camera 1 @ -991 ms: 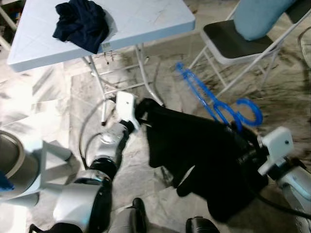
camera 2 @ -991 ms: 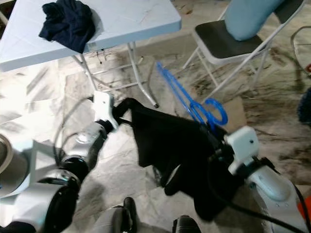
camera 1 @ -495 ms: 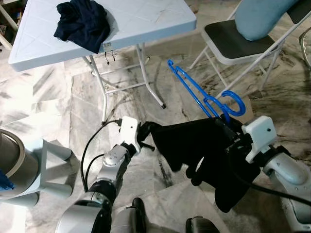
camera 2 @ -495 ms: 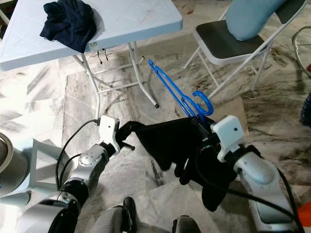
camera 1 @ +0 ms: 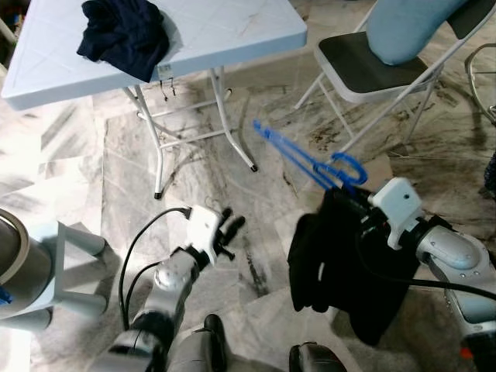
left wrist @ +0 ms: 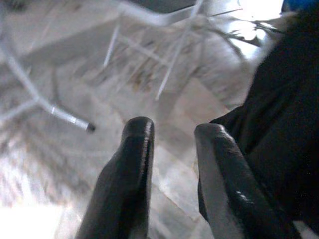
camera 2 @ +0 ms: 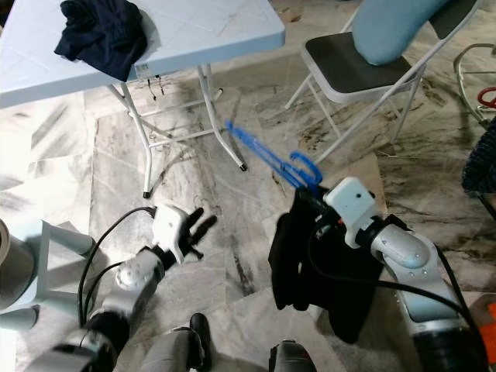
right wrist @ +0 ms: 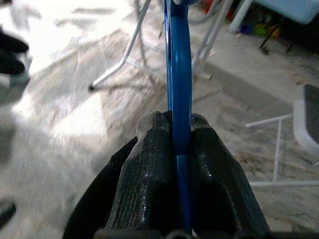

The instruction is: Hang hanger

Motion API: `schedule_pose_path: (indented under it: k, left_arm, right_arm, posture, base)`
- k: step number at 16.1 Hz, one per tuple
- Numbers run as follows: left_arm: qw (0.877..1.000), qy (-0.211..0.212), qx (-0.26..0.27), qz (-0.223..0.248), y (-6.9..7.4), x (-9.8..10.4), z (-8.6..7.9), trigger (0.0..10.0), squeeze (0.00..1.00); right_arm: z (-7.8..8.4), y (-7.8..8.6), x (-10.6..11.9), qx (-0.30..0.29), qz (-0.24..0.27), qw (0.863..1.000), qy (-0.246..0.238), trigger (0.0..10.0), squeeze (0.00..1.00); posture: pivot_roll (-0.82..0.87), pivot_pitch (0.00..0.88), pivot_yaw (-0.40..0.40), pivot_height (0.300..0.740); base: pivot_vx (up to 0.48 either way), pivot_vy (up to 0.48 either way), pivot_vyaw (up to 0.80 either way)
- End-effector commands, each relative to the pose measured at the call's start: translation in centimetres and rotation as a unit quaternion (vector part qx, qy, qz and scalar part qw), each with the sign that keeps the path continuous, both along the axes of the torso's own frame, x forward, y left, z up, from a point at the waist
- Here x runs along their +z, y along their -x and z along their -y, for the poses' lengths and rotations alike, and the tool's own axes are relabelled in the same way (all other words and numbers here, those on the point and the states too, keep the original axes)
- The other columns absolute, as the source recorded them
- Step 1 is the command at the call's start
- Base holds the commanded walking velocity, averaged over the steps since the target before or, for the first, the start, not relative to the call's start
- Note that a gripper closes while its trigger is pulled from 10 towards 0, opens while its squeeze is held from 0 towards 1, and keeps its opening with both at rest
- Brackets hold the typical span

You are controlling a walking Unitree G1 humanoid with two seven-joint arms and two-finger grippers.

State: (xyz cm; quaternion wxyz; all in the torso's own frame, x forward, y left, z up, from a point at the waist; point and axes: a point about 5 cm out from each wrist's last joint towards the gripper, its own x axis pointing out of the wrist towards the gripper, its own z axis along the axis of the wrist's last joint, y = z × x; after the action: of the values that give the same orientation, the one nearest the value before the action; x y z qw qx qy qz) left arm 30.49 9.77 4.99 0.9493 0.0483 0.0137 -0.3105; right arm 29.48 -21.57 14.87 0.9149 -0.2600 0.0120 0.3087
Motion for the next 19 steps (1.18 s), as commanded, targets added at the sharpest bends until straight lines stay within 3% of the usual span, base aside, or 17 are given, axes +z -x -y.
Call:
schedule_pose_path:
  k: [1,3,4,5,7,9,12,14,16,17,19]
  left_arm:
    - [0.999,-0.021,-0.028,0.017,0.7,-0.2,0.3,10.0,1.00]
    - [0.992,-0.065,-0.073,0.085,1.6,0.4,0.6,10.0,1.00]
    - [0.990,-0.064,-0.083,0.090,1.8,0.4,0.7,10.0,1.00]
    - [0.984,-0.060,-0.123,0.114,2.4,0.9,1.0,10.0,1.00]
    - [0.975,-0.060,-0.149,0.150,3.0,1.7,1.2,10.0,1.00]
    - [0.969,-0.072,-0.168,0.167,3.2,1.9,1.2,10.0,1.00]
    - [0.968,-0.082,-0.174,0.159,3.0,1.7,0.5,10.0,1.00]
    - [0.975,-0.080,-0.155,0.135,1.9,2.1,-0.7,10.0,1.00]
    - [0.966,-0.116,-0.177,0.147,1.4,2.4,-0.9,10.0,1.00]
    - [0.965,-0.091,-0.177,0.171,0.4,4.3,-0.4,10.0,1.00]
    - [0.960,-0.100,-0.192,0.178,0.1,4.7,-0.2,10.0,1.00]
  right_arm:
    - [-0.2,0.0,0.1,0.024,0.006,1.000,0.017,10.0,0.00]
    - [-0.4,-0.7,-1.4,0.048,-0.023,0.996,0.066,10.0,0.00]
    - [-0.4,-0.7,-1.6,0.054,-0.027,0.996,0.072,10.0,0.00]
    - [-0.5,-0.6,-2.0,0.085,-0.036,0.988,0.120,10.0,0.00]
    - [0.3,-0.2,-2.7,0.118,-0.050,0.972,0.197,10.0,0.00]
    - [0.6,-0.1,-3.2,0.130,-0.051,0.966,0.220,10.0,0.00]
    - [0.1,-0.5,-3.6,0.134,-0.040,0.967,0.212,10.0,0.00]
    - [-0.7,-0.8,-3.1,0.157,-0.021,0.964,0.212,10.0,0.00]
    - [-0.8,-0.8,-2.6,0.173,-0.015,0.961,0.216,10.0,0.00]
    - [-0.5,-0.8,-2.1,0.186,-0.018,0.959,0.215,10.0,0.00]
    - [-0.2,-0.9,-1.7,0.191,-0.012,0.954,0.230,10.0,0.00]
  posture:
    - [-0.14,0.248,0.027,0.740]
    - [-0.13,0.251,0.003,0.740]
    - [-0.13,0.251,0.003,0.740]
    - [-0.14,0.259,0.005,0.740]
    - [-0.15,0.279,0.016,0.740]
    - [-0.14,0.270,0.005,0.740]
    - [-0.11,0.245,-0.023,0.740]
    - [-0.11,0.241,-0.019,0.740]
    - [-0.11,0.247,-0.013,0.740]
    - [-0.12,0.248,-0.001,0.740]
    - [-0.13,0.254,0.004,0.740]
  base:
    - [0.000,0.000,0.00]
    - [0.000,0.000,0.00]
    - [0.000,0.000,0.00]
    - [0.000,0.000,0.00]
    - [0.000,0.000,0.00]
    - [0.000,0.000,0.00]
    - [0.000,0.000,0.00]
    - [0.000,0.000,0.00]
    - [0.000,0.000,0.00]
    - [0.000,0.000,0.00]
    - [0.000,0.000,0.00]
